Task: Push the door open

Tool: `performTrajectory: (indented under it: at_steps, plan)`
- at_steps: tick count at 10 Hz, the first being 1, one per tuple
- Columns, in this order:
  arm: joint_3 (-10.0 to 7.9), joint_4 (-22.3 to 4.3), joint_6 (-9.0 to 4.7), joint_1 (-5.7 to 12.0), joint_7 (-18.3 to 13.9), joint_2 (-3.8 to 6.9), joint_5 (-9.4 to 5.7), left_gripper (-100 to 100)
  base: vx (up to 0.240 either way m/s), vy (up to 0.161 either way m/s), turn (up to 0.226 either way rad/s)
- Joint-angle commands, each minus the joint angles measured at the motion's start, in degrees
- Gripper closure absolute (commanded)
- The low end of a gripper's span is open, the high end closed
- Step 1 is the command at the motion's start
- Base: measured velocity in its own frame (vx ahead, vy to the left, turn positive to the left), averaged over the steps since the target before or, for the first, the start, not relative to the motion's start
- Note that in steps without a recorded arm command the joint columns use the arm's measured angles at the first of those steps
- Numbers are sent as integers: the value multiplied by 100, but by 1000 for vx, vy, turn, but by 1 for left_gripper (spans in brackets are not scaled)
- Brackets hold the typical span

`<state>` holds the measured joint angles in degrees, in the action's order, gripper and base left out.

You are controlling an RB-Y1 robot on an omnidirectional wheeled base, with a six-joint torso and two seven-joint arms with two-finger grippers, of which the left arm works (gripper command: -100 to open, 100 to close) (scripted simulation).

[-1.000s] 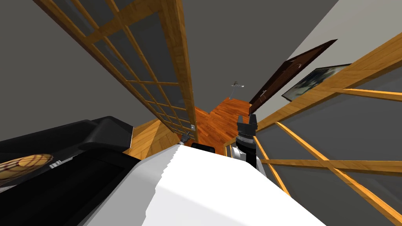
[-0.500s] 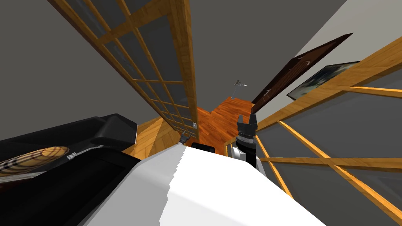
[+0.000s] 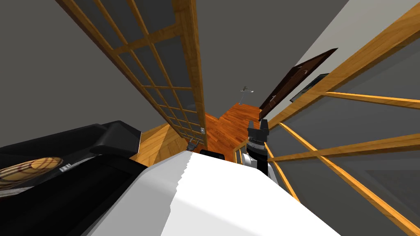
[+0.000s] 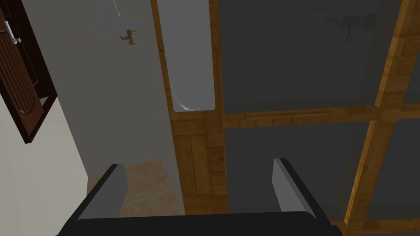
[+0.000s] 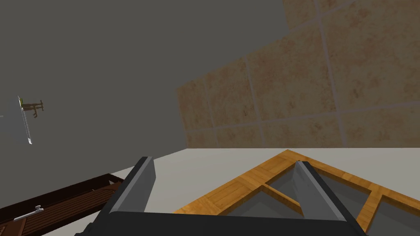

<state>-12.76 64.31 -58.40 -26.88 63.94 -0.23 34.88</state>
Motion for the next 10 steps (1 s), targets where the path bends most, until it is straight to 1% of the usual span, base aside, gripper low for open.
performTrajectory:
  at_steps: [1, 3, 4, 5, 7, 10]
  plan:
    - [26, -58, -124, -116, 149, 102, -193, -100, 199, 15, -148]
    - [79, -69, -267, -334, 325, 156, -448, -100, 182, -15, -163]
    - [93, -72, -305, -392, 371, 157, -515, -100, 161, 12, -117]
    - [121, -78, -381, -508, 464, 150, -650, -100, 178, -23, -121]
    - [174, -89, -526, -731, 643, 84, -910, -100, 166, -7, -151]
    - [240, -103, -703, -1001, 859, -102, -1225, -100, 189, -14, -167]
